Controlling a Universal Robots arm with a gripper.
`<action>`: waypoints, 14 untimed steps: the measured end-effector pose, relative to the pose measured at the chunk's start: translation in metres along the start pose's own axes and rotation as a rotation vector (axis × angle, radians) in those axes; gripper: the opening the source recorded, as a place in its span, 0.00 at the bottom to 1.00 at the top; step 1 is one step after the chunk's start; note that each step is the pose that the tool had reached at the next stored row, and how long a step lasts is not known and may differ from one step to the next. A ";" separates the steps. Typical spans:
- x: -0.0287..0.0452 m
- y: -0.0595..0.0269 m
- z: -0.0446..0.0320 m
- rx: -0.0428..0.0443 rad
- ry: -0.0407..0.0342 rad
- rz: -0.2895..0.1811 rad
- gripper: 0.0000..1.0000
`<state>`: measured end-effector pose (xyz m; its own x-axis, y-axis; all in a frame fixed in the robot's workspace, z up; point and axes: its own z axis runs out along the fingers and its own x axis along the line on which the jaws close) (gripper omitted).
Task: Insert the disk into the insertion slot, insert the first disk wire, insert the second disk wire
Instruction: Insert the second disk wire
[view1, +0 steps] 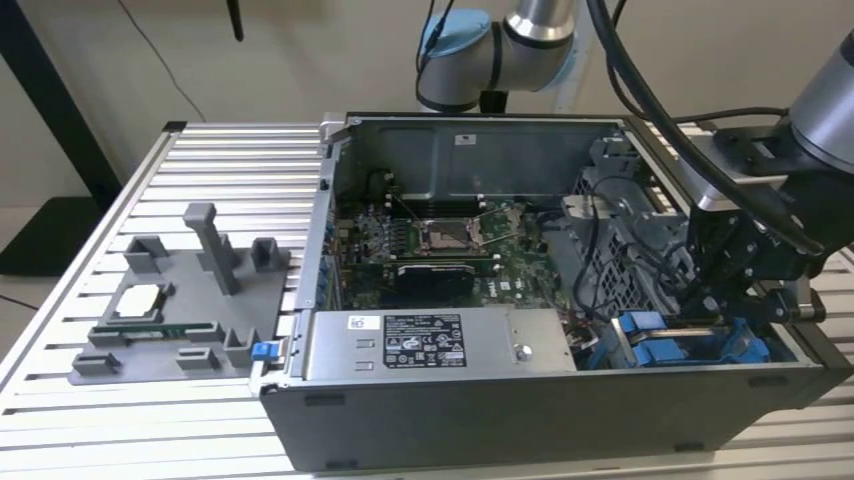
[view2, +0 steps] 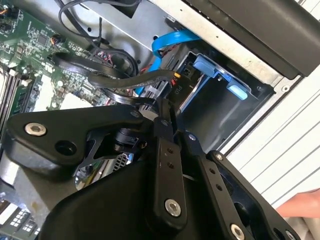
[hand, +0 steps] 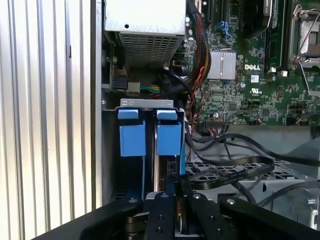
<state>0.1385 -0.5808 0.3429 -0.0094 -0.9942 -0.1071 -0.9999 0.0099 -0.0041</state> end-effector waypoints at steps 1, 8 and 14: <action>-0.0001 0.0000 0.0003 0.0000 0.0000 0.000 0.00; -0.0001 -0.0026 0.0017 -0.0007 -0.0010 -0.004 0.00; 0.0003 -0.0031 0.0040 -0.0008 -0.0005 -0.007 0.00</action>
<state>0.1416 -0.5806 0.3390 -0.0026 -0.9942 -0.1075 -1.0000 0.0031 -0.0040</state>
